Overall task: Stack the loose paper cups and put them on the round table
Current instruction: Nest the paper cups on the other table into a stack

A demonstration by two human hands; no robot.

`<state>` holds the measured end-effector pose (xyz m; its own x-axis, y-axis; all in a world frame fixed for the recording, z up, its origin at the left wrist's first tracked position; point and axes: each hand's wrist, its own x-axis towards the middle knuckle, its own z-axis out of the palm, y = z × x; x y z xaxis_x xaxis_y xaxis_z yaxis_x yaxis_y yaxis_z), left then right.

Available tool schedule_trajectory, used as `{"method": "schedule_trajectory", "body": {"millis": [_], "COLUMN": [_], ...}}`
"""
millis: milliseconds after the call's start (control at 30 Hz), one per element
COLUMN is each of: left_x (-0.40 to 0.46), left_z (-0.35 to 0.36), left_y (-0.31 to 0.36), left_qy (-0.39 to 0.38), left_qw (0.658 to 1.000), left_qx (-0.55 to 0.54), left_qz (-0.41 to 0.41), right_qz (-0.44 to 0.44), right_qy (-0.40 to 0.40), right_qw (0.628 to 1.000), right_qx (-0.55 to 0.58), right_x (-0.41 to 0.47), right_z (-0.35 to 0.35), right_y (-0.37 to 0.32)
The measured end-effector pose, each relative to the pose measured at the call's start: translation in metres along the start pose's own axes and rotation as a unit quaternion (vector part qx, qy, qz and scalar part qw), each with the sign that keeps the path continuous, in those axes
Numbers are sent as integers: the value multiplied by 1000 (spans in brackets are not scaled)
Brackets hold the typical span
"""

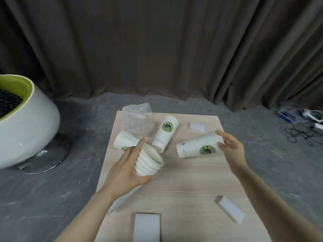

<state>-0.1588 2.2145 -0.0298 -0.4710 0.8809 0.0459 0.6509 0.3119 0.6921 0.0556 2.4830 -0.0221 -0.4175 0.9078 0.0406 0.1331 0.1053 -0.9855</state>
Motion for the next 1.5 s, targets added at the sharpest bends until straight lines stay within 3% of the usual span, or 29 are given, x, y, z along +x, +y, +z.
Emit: {"method": "schedule_trajectory", "body": {"millis": [367,900,1500], "left_x": [7,6,14], "left_z": [-5,-14,-9], "left_y": [-10,-20,-19], "left_qy": [-15,-13,-1], "left_qw": [999,999,999], "left_qx": [18,-13,-32], "left_qz": [35,36,-8], "right_qz": [-72,-14,39], "right_qy": [-61,-249,-289], "right_qw": [992,964,953], "right_qx": [84,92,78], "right_x": [-32,-66,-91], "right_z": [26,118,158], "right_y": [-63,-76,-60]}}
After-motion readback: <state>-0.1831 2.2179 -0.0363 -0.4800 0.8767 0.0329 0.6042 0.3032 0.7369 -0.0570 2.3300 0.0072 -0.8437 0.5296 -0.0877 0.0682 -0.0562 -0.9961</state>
